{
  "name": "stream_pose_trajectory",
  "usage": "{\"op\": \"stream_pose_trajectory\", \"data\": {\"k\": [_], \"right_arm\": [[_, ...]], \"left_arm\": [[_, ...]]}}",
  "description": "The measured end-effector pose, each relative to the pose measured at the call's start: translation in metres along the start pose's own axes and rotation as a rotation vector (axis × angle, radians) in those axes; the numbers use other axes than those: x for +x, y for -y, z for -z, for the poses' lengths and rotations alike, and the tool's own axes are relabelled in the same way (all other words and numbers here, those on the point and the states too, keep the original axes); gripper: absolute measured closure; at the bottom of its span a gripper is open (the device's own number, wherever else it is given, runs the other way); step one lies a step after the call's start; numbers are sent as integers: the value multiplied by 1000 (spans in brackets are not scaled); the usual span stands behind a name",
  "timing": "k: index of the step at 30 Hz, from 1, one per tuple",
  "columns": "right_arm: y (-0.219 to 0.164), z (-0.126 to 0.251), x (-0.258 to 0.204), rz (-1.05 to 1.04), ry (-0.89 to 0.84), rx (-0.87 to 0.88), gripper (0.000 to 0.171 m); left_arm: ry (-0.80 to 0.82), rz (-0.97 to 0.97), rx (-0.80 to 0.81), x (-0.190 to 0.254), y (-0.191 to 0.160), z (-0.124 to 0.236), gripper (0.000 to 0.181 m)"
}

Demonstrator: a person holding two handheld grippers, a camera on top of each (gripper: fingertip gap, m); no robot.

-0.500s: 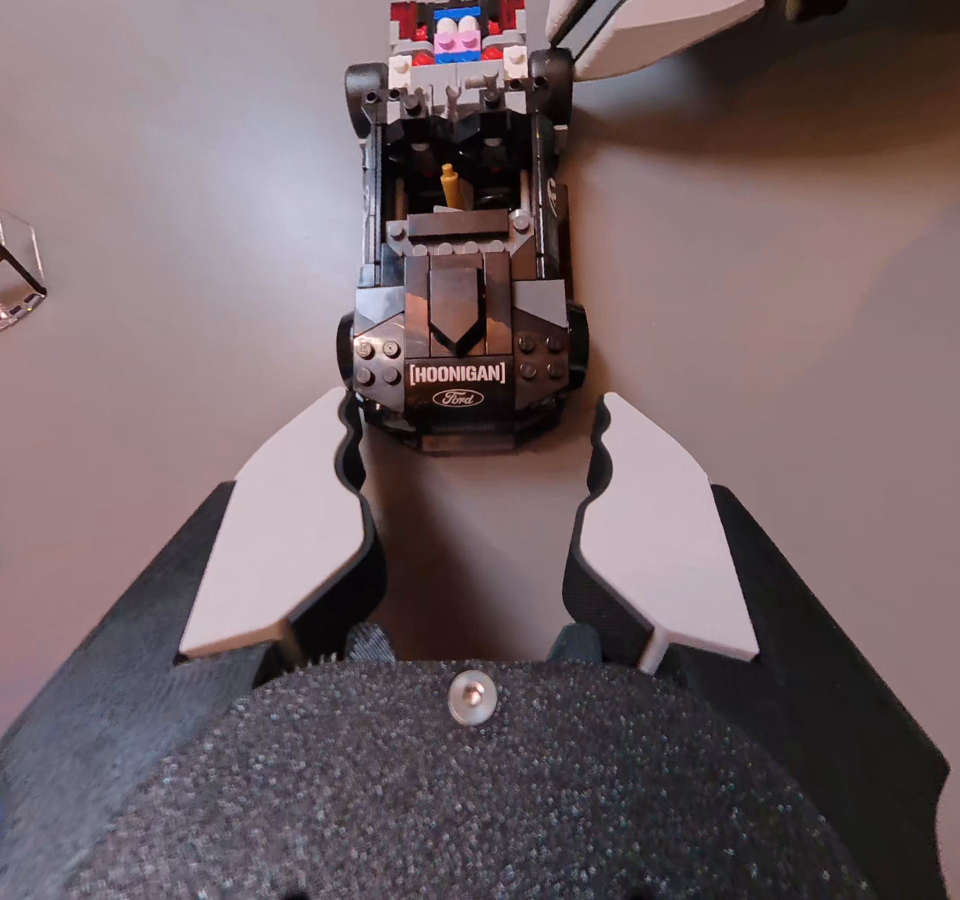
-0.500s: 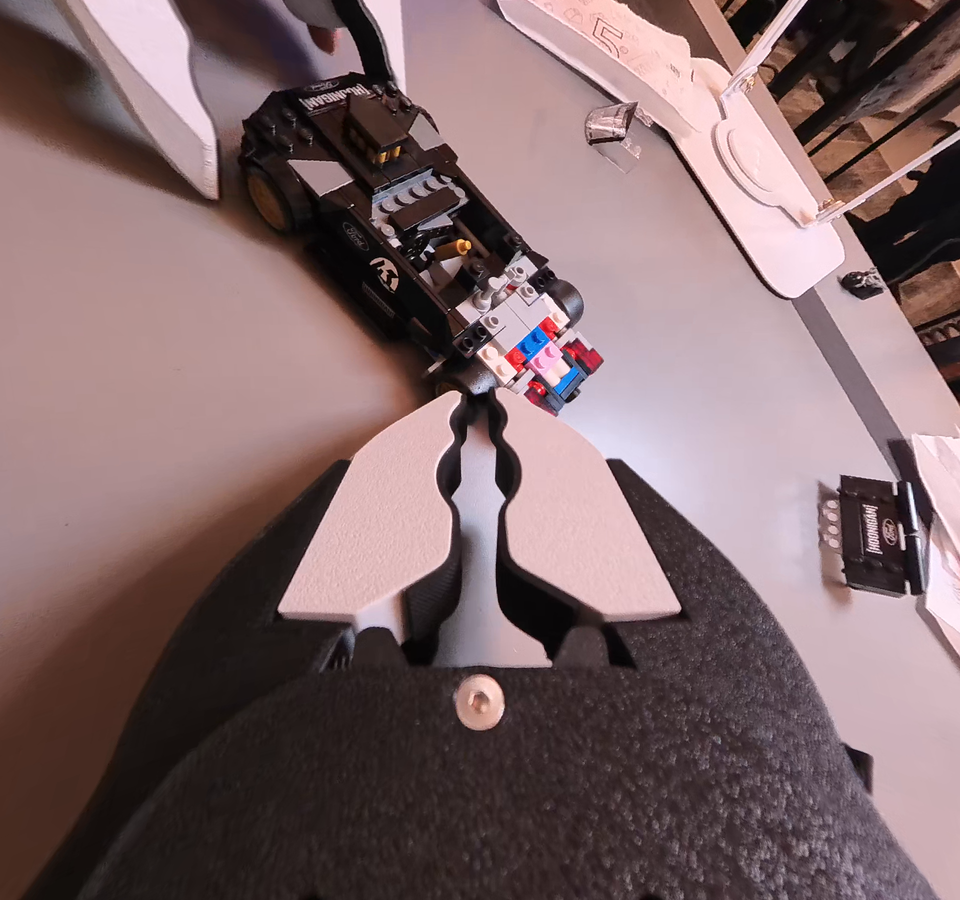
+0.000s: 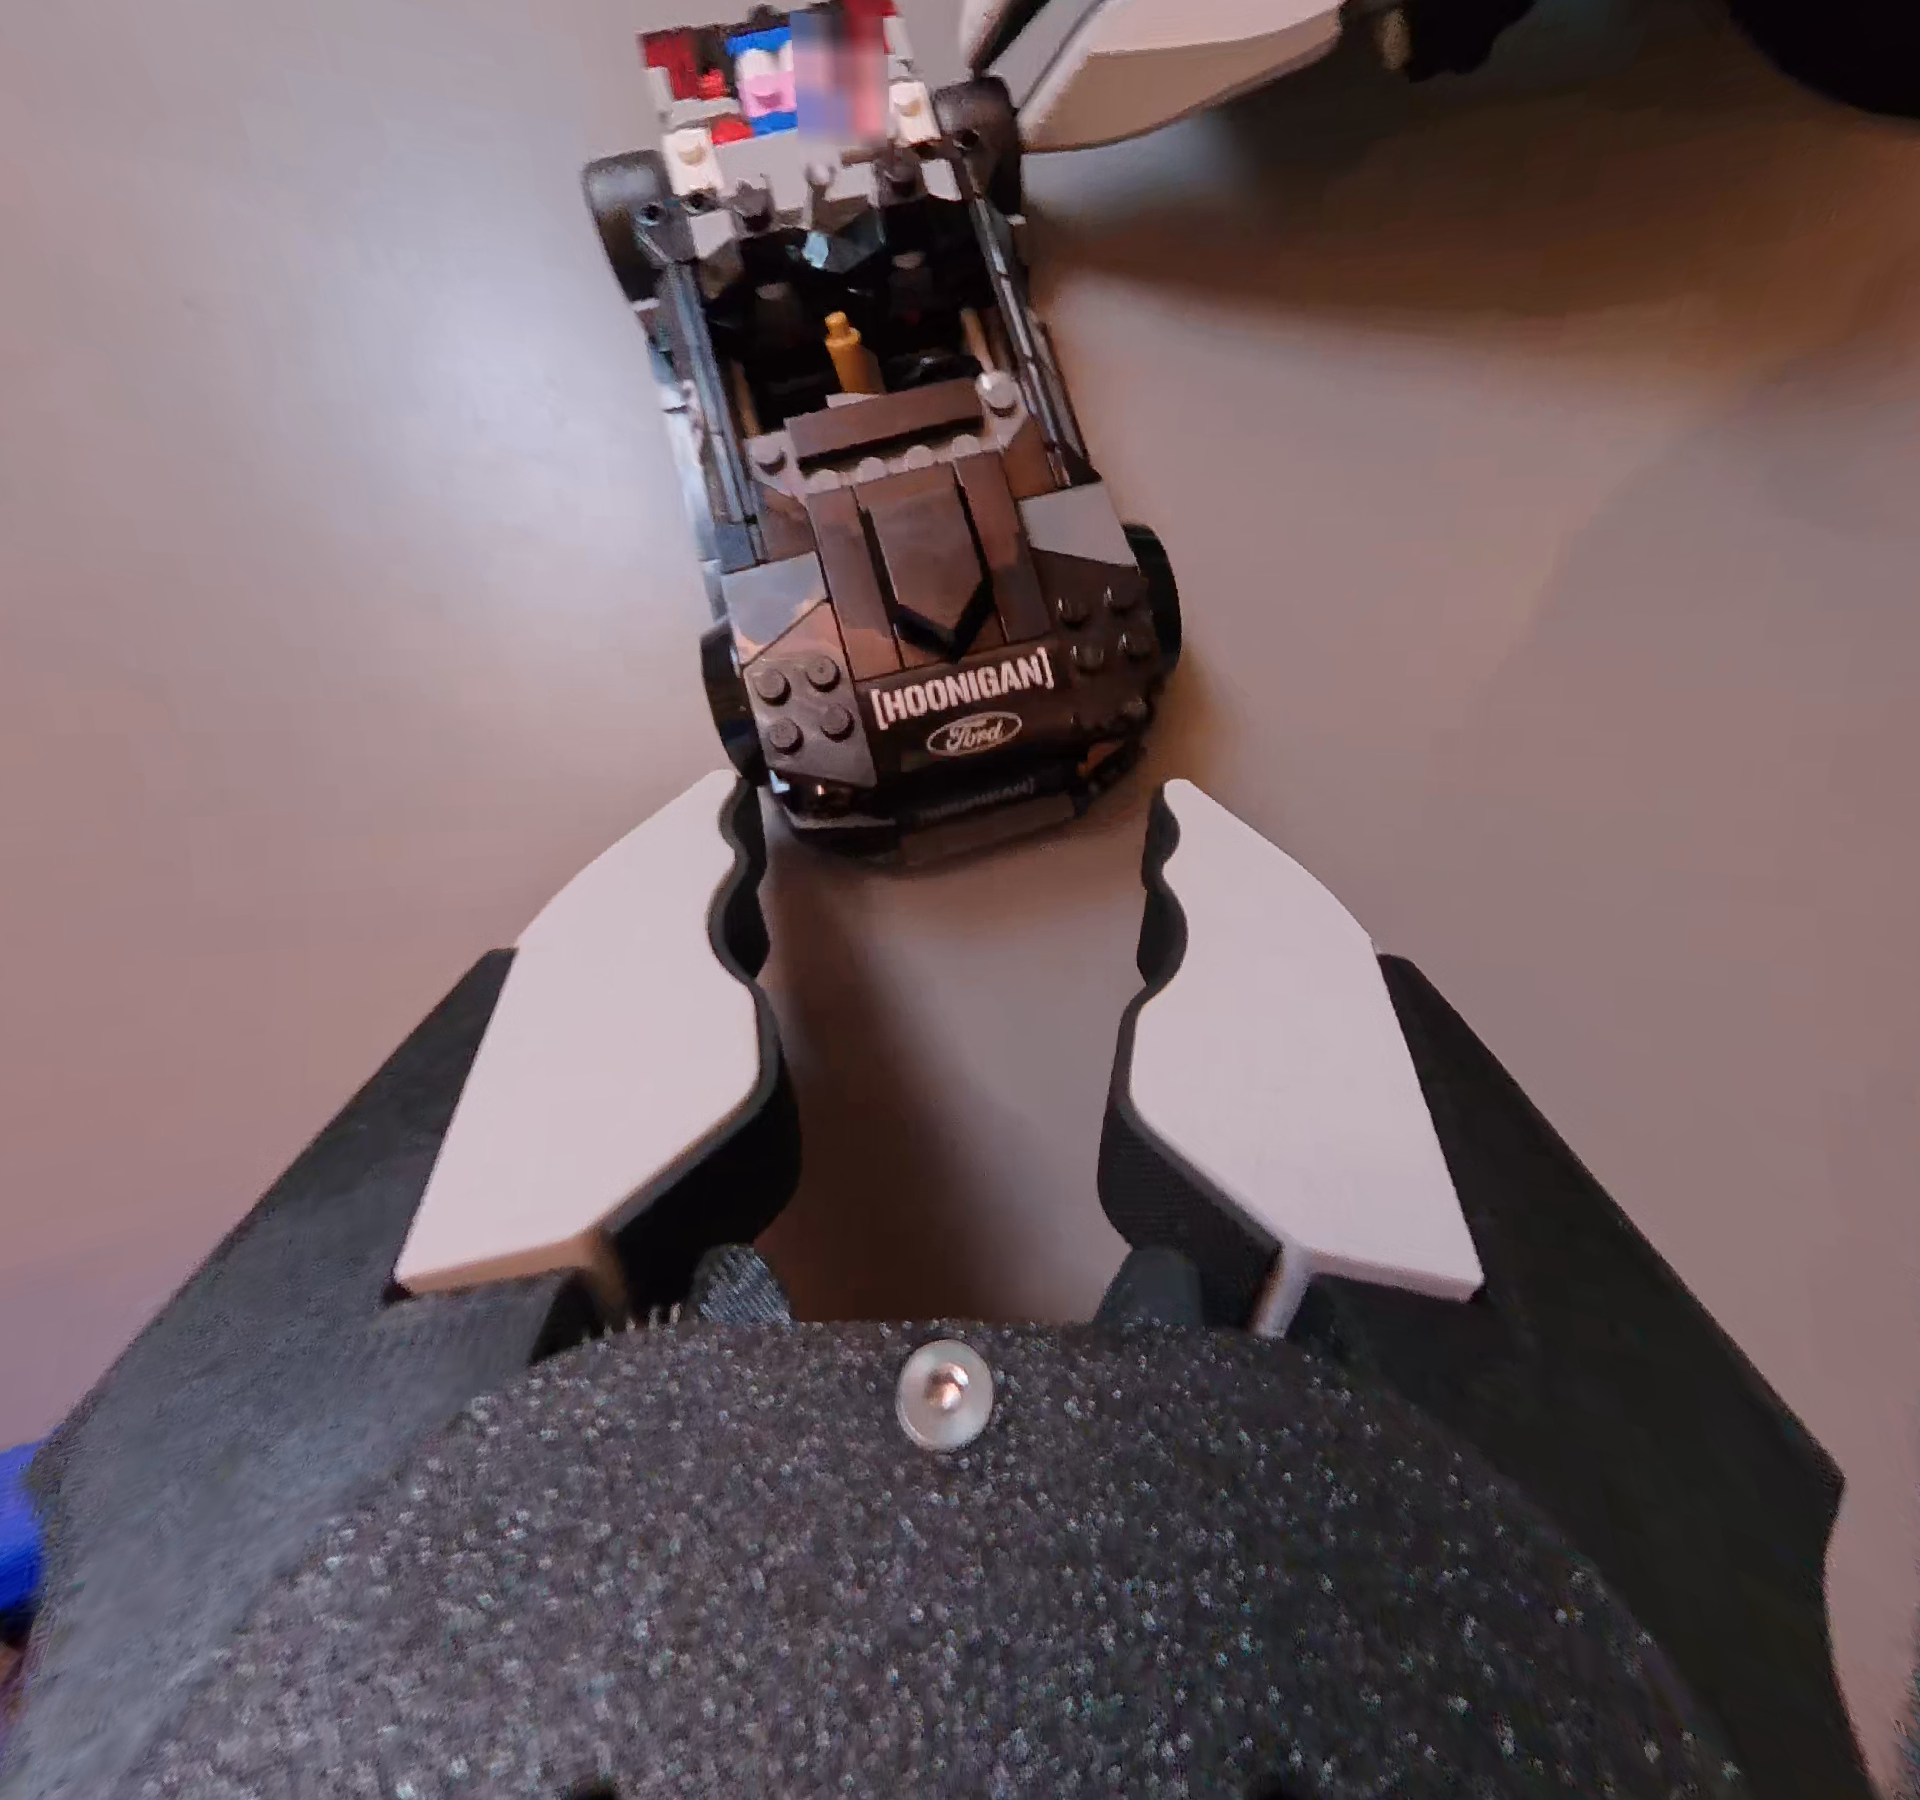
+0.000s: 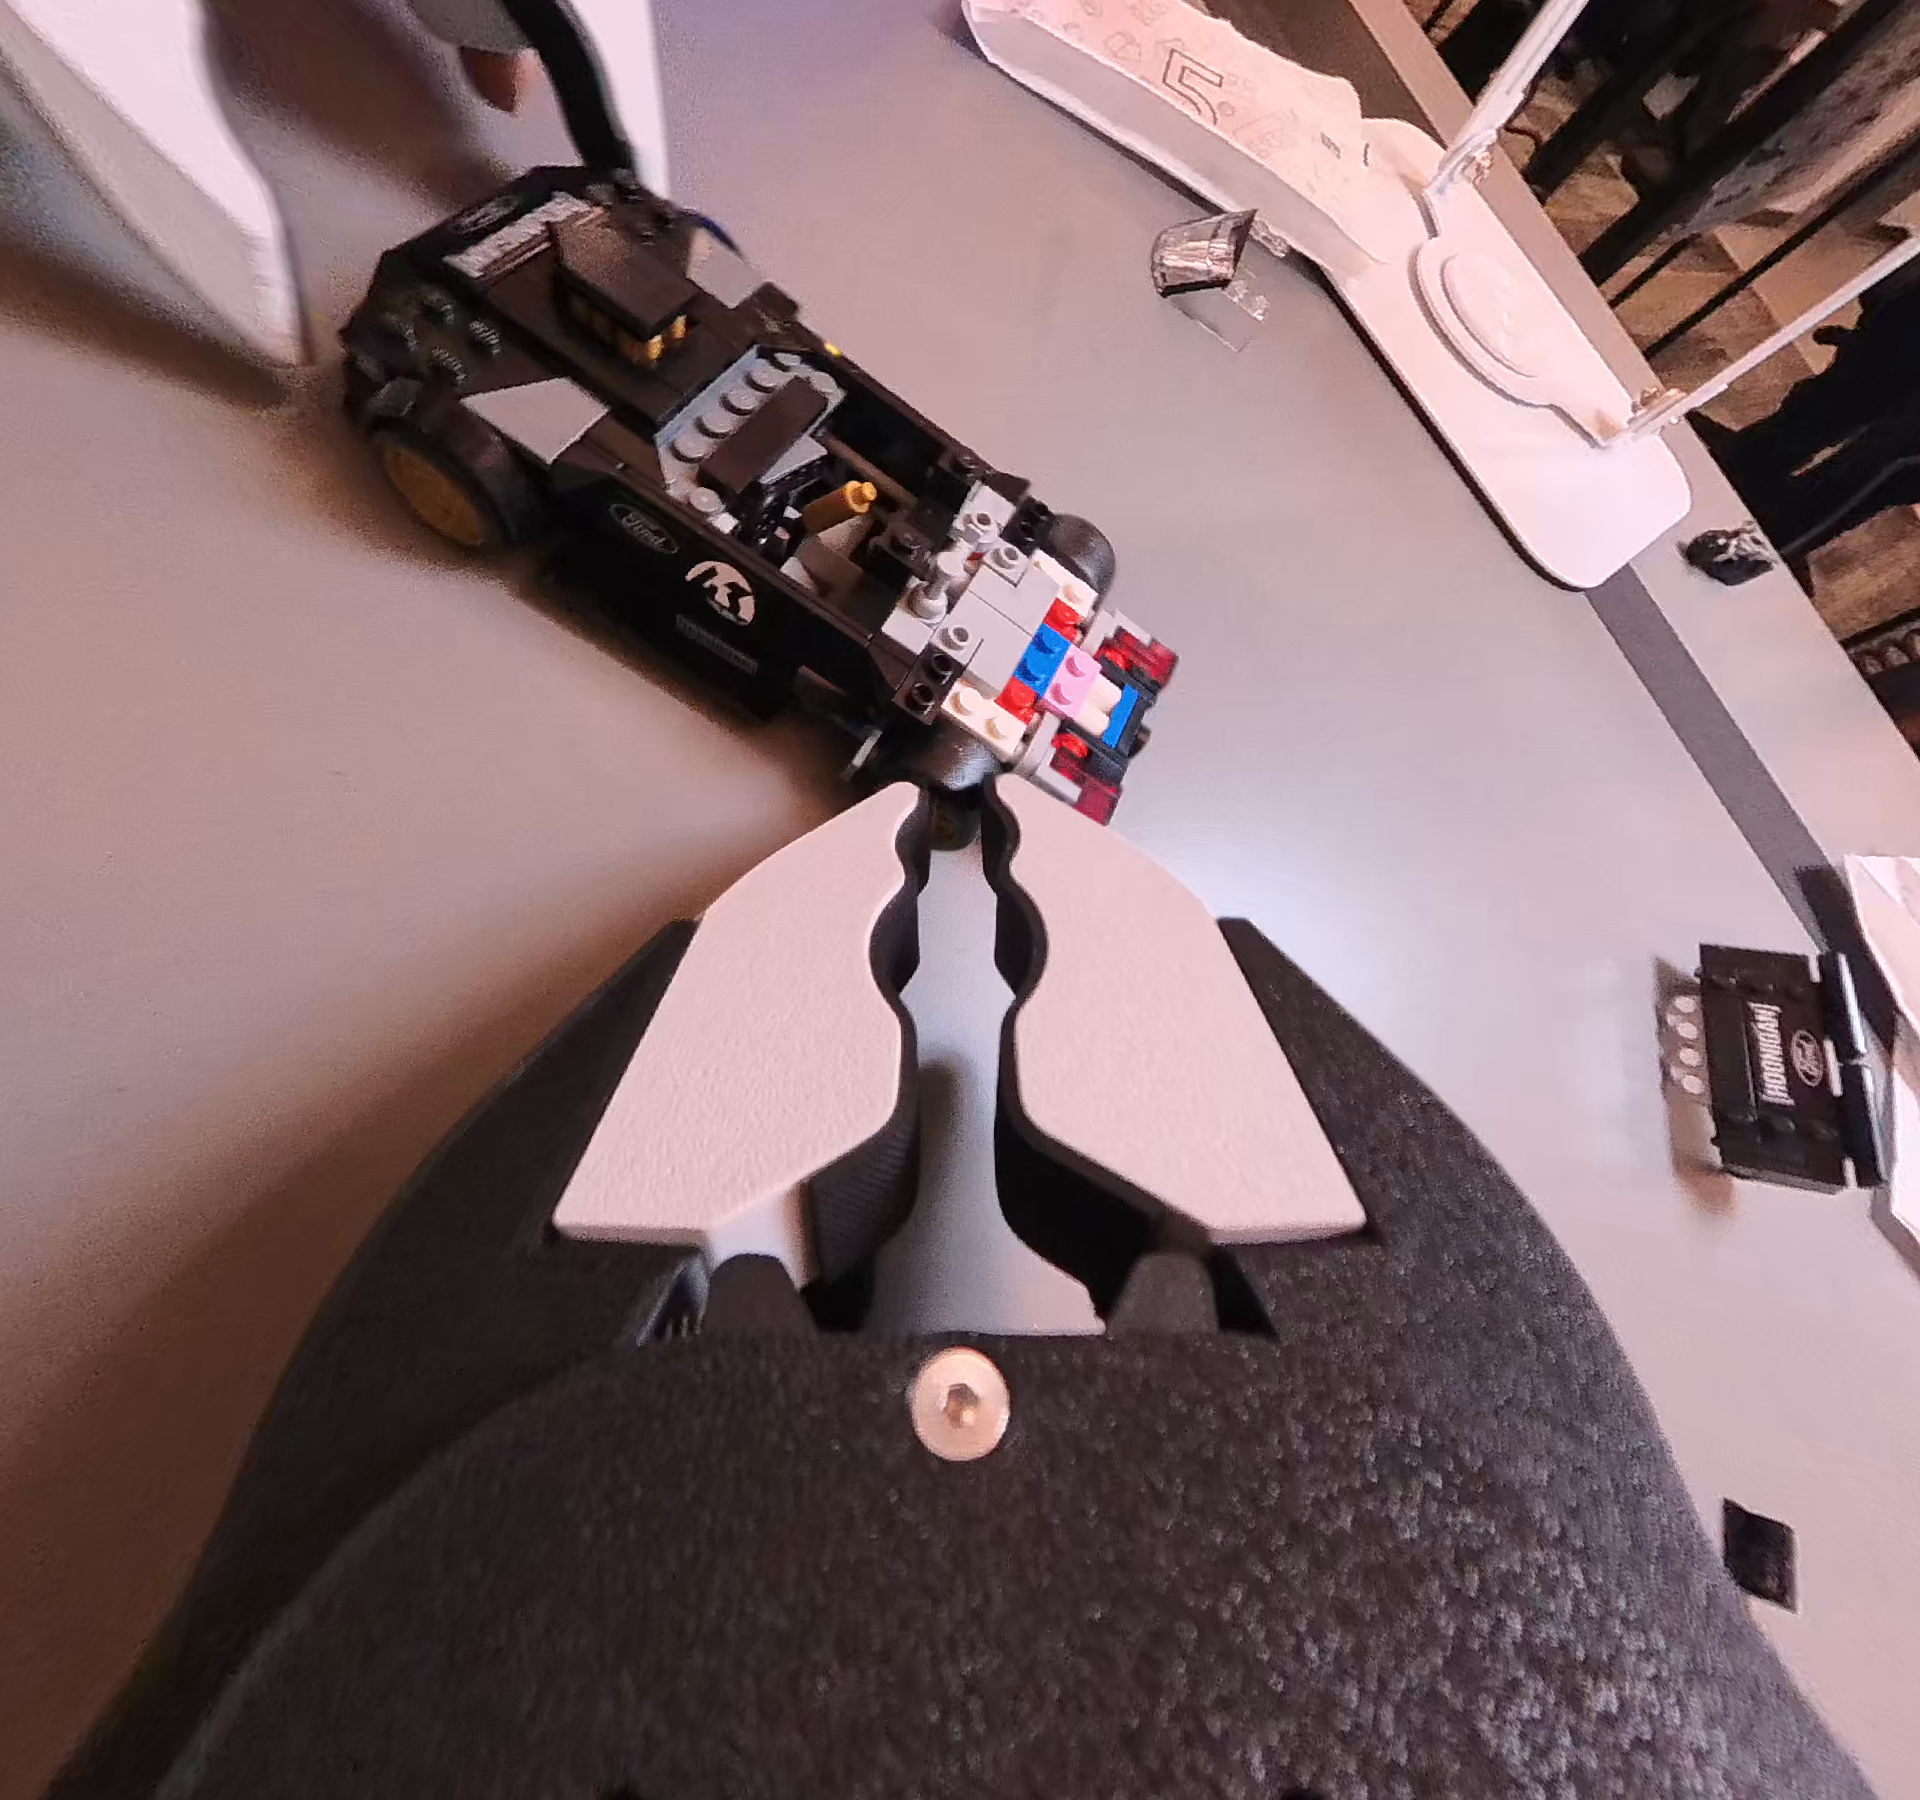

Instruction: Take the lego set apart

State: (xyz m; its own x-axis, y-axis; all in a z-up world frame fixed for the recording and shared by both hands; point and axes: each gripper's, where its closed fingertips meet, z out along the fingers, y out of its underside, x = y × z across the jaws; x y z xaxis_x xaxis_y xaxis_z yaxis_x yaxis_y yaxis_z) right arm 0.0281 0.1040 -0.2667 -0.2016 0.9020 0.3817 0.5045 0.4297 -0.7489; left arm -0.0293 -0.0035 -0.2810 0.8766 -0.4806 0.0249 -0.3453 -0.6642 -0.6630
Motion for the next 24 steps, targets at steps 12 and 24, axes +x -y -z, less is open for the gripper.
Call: {"op": "stream_pose_trajectory", "data": {"k": [12, 24], "right_arm": [[6, 5, 19, -192, 12, 52, 159], [78, -4, -48, -341, 297, 72, 146]], "left_arm": [[-90, -1, 76, 16, 6, 3, 118], [31, 4, 248, -3, 28, 5, 119]]}}
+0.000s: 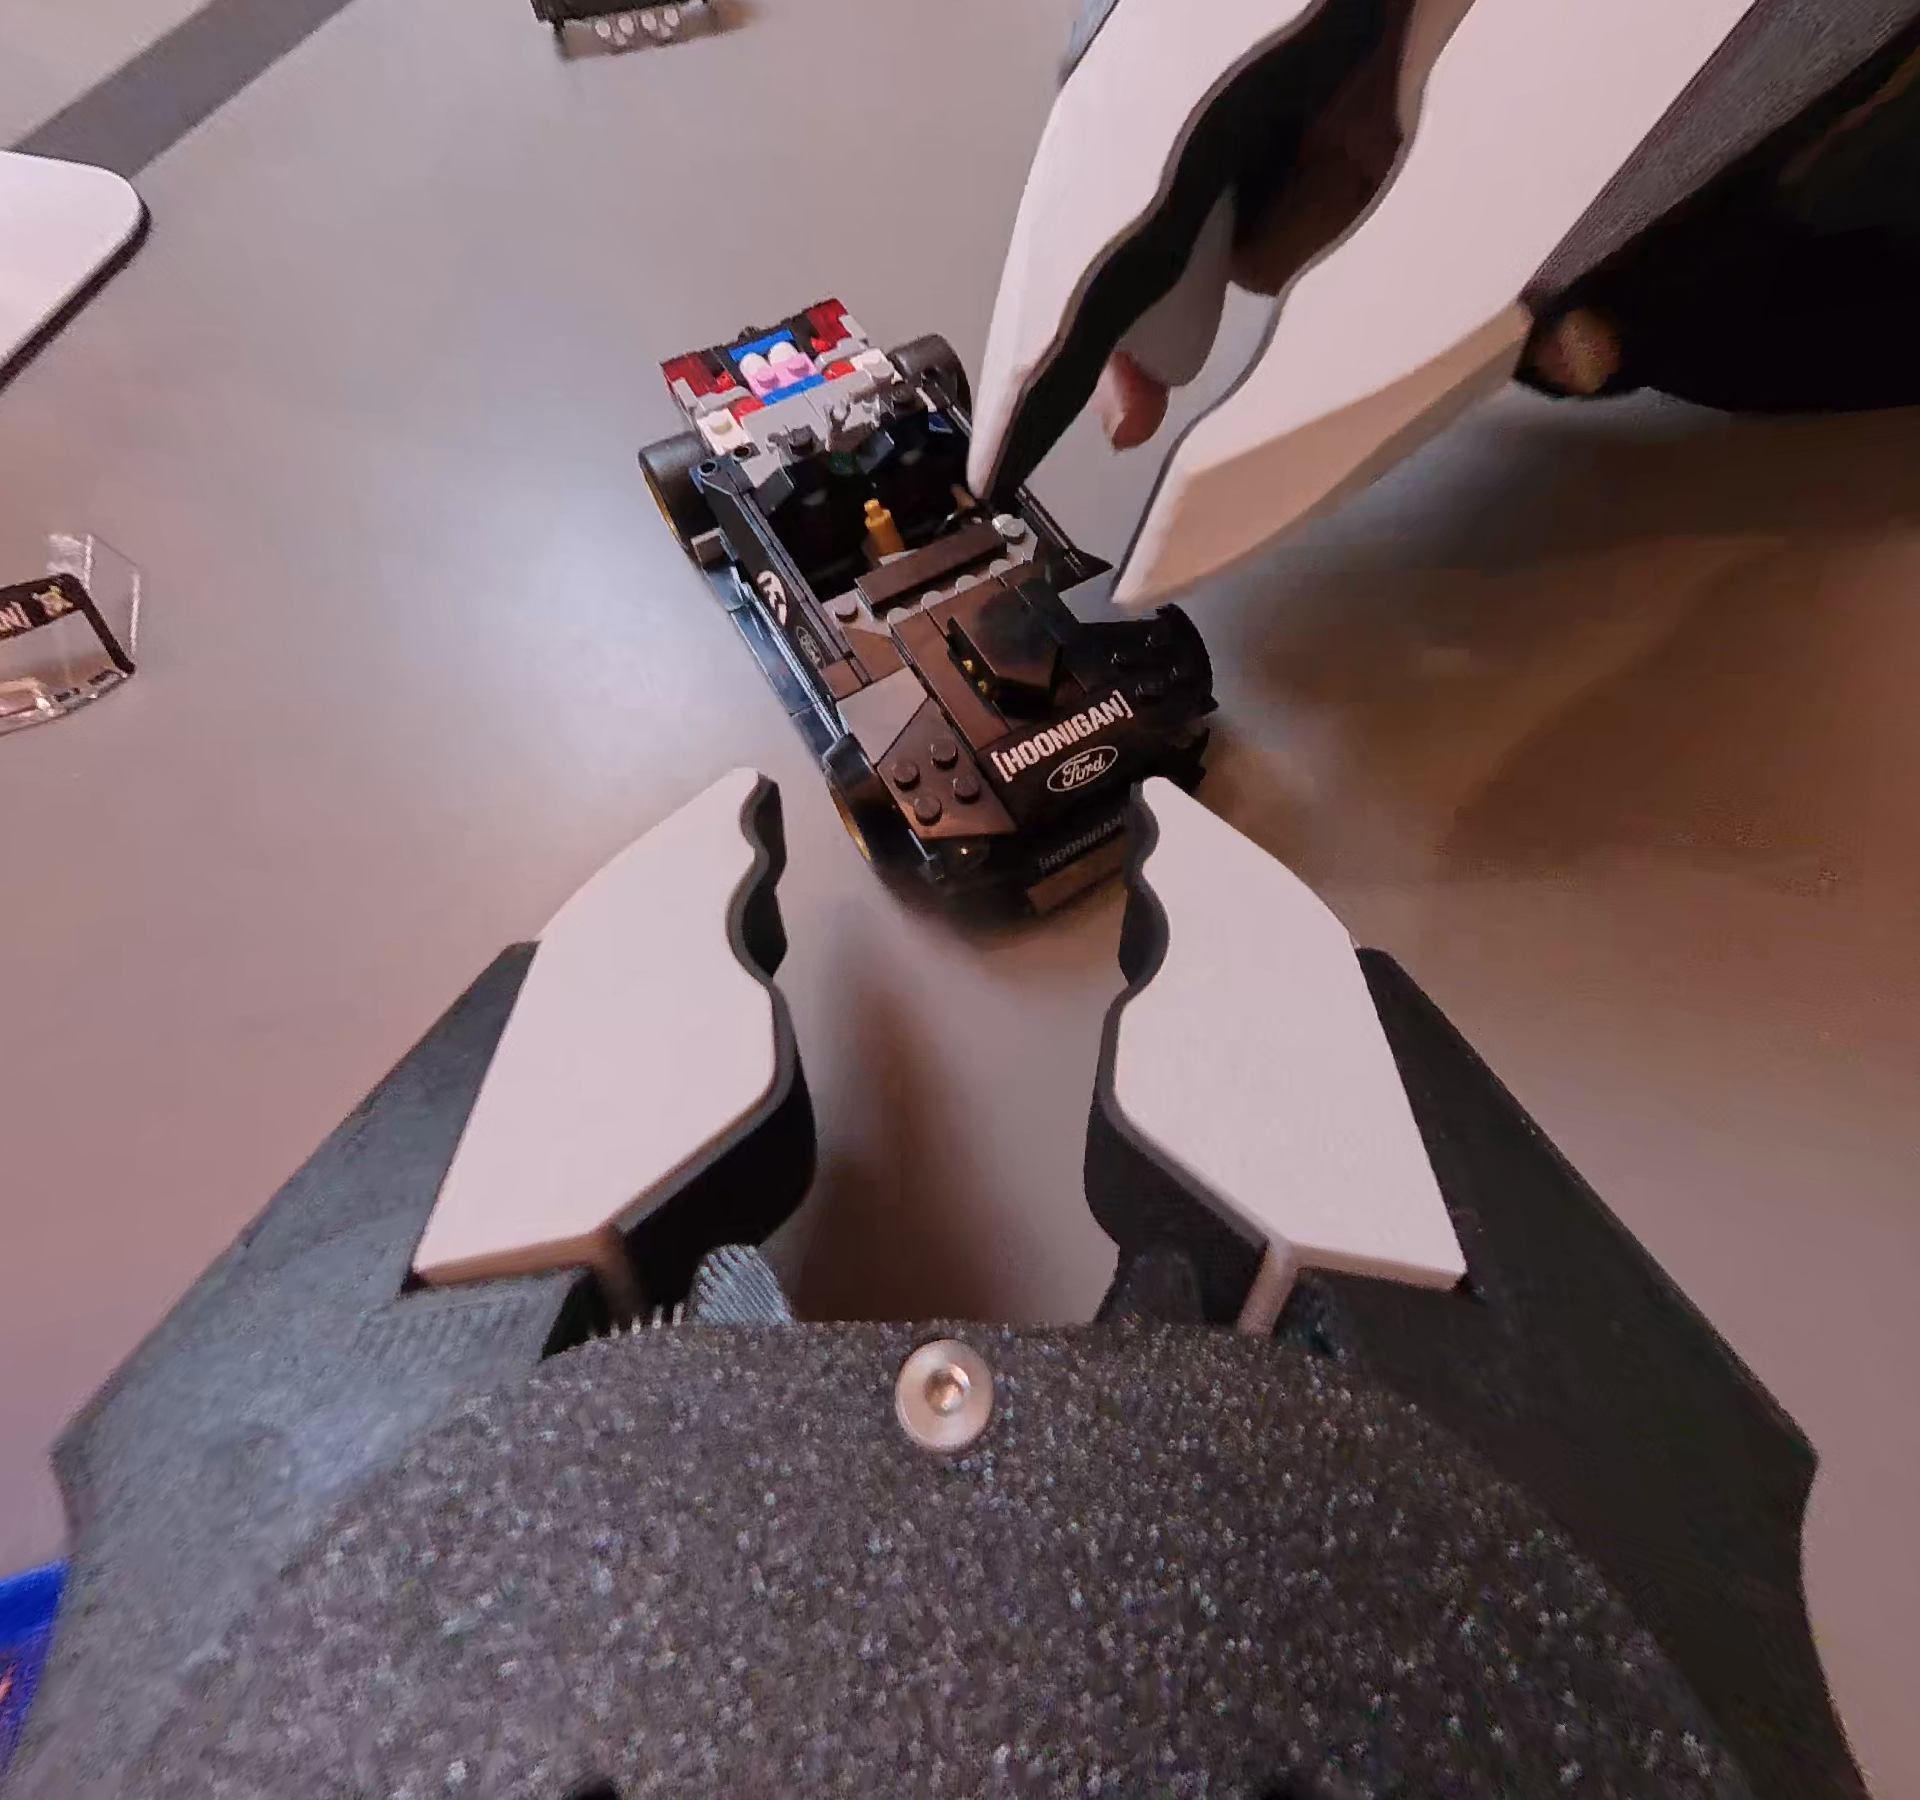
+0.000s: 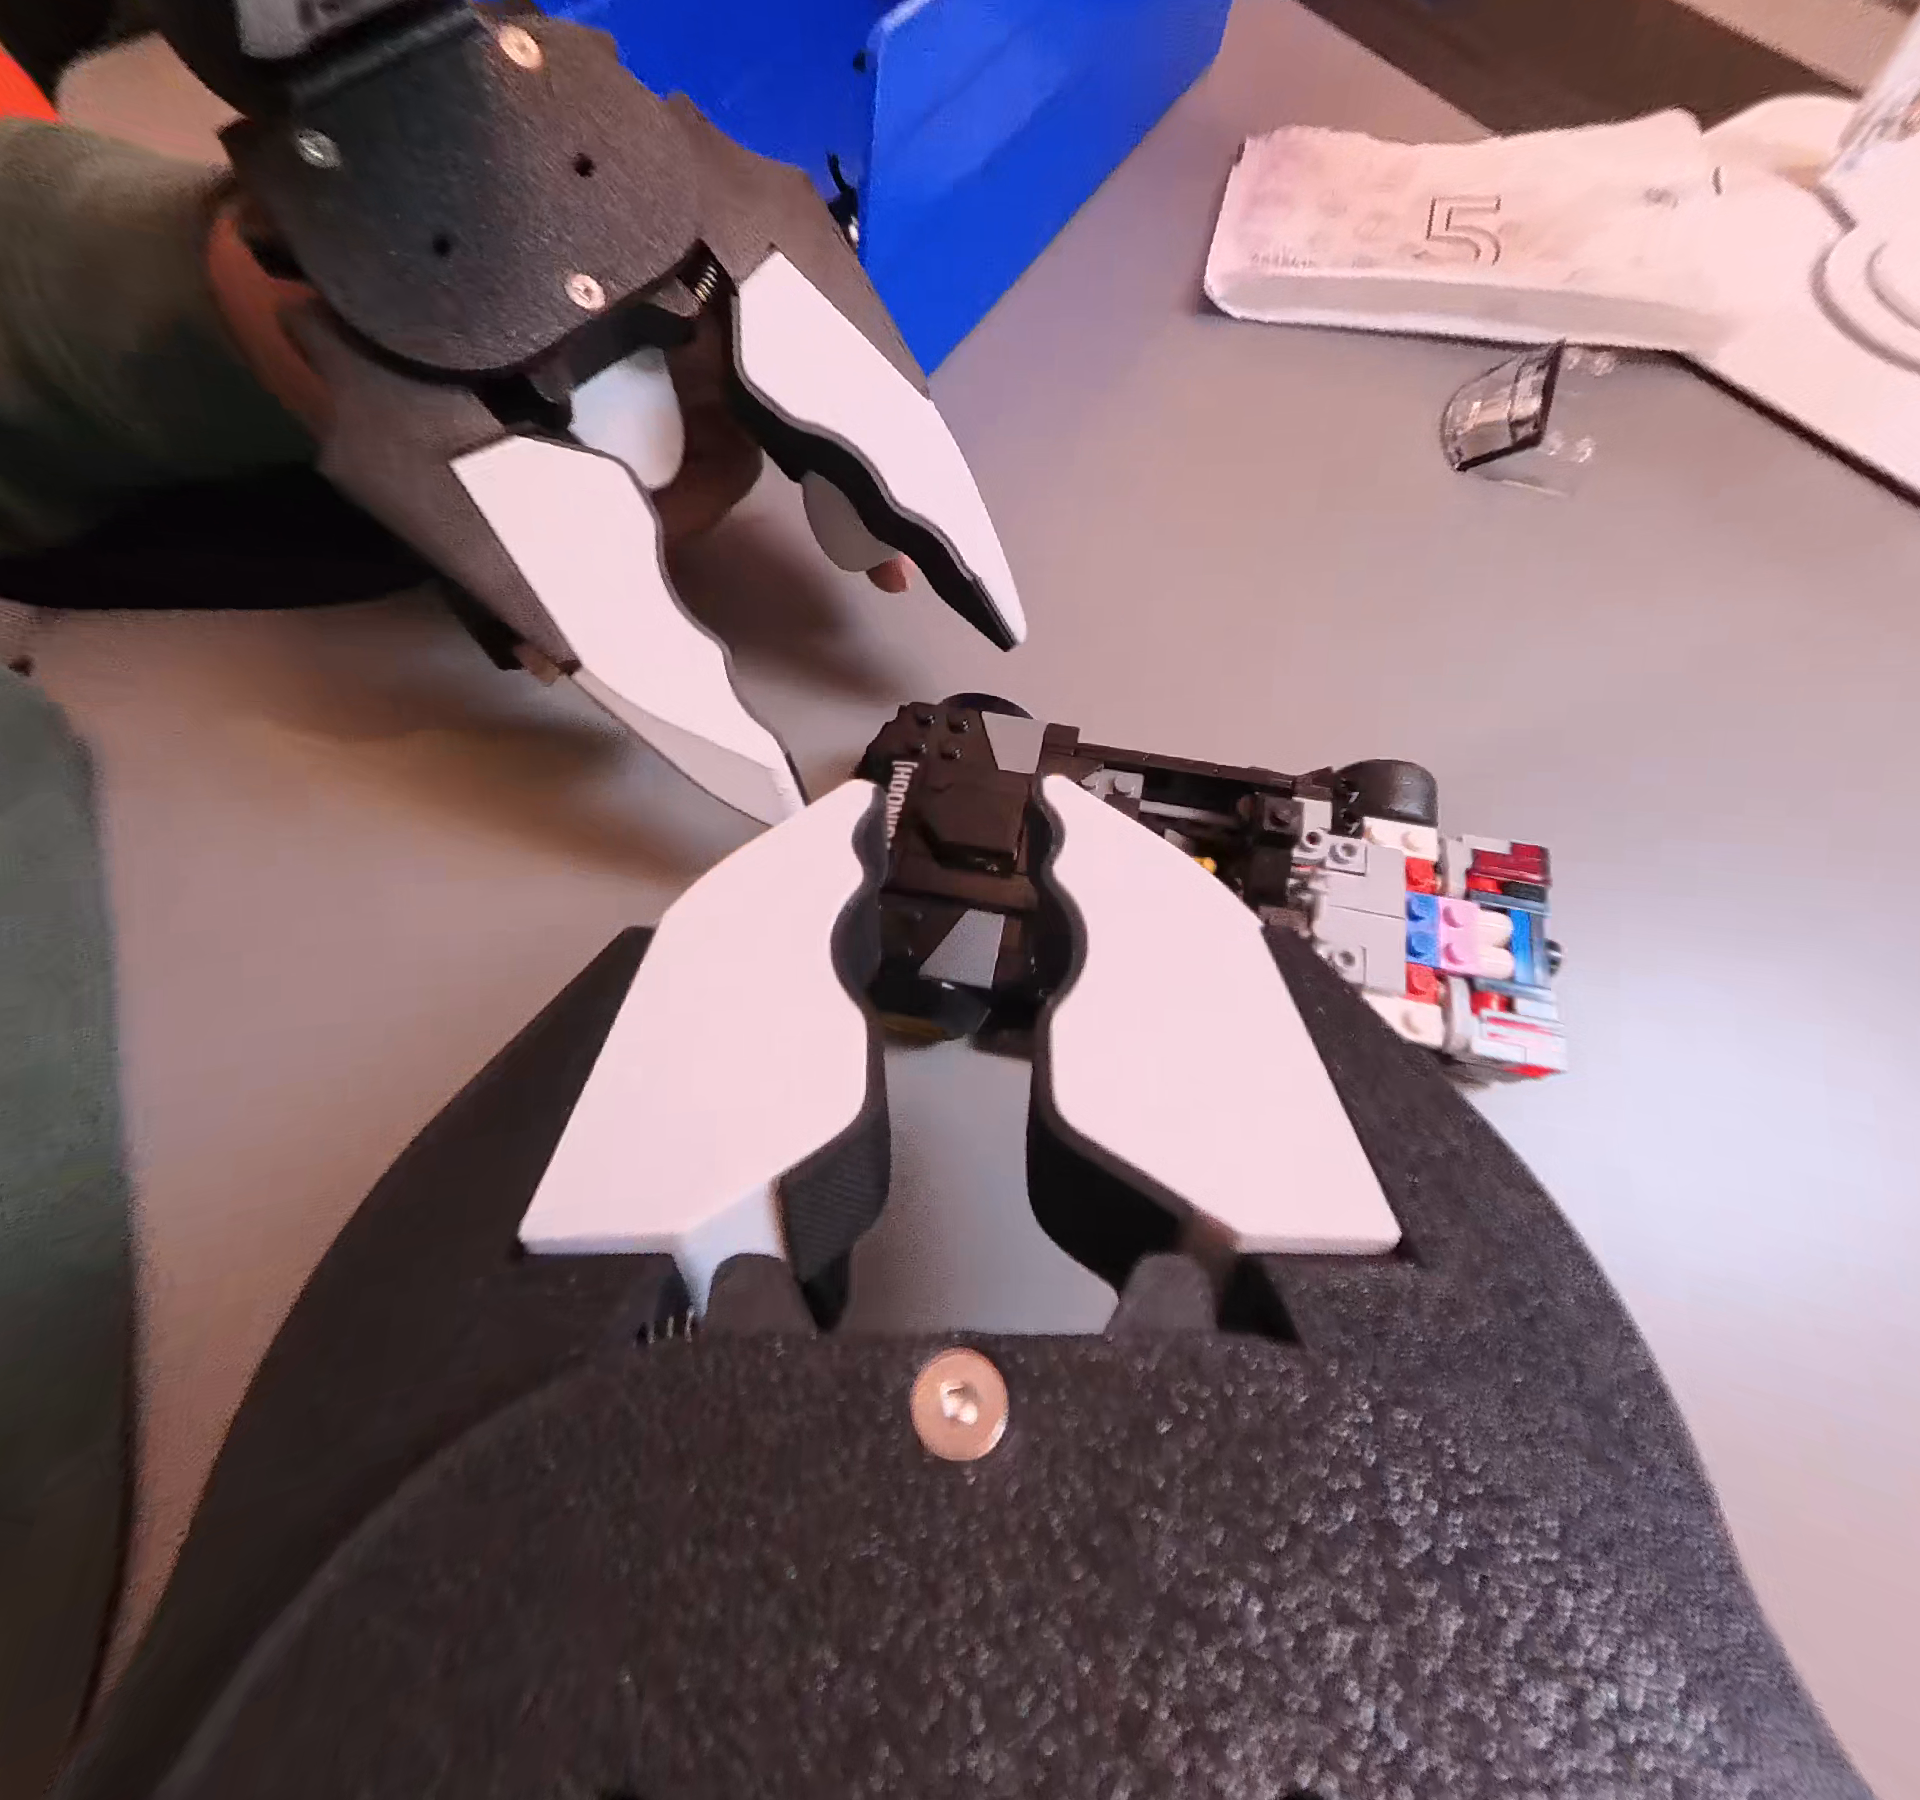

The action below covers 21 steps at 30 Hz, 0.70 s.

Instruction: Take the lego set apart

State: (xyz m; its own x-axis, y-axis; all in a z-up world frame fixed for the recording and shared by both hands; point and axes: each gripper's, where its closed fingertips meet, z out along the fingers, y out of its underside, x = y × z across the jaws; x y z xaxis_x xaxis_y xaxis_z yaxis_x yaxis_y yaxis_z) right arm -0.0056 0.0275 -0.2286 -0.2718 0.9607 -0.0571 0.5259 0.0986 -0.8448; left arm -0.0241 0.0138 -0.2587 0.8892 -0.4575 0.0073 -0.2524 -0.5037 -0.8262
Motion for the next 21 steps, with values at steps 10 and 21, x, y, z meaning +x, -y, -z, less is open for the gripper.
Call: {"op": "stream_pose_trajectory", "data": {"k": [10, 21], "right_arm": [[-13, -13, 0, 47, -19, -81, 146], [62, 14, 40, 264, -189, 146, 145]], "left_arm": [[16, -12, 13, -2, 0, 1, 120], [139, -6, 254, -22, 51, 37, 133]]}}
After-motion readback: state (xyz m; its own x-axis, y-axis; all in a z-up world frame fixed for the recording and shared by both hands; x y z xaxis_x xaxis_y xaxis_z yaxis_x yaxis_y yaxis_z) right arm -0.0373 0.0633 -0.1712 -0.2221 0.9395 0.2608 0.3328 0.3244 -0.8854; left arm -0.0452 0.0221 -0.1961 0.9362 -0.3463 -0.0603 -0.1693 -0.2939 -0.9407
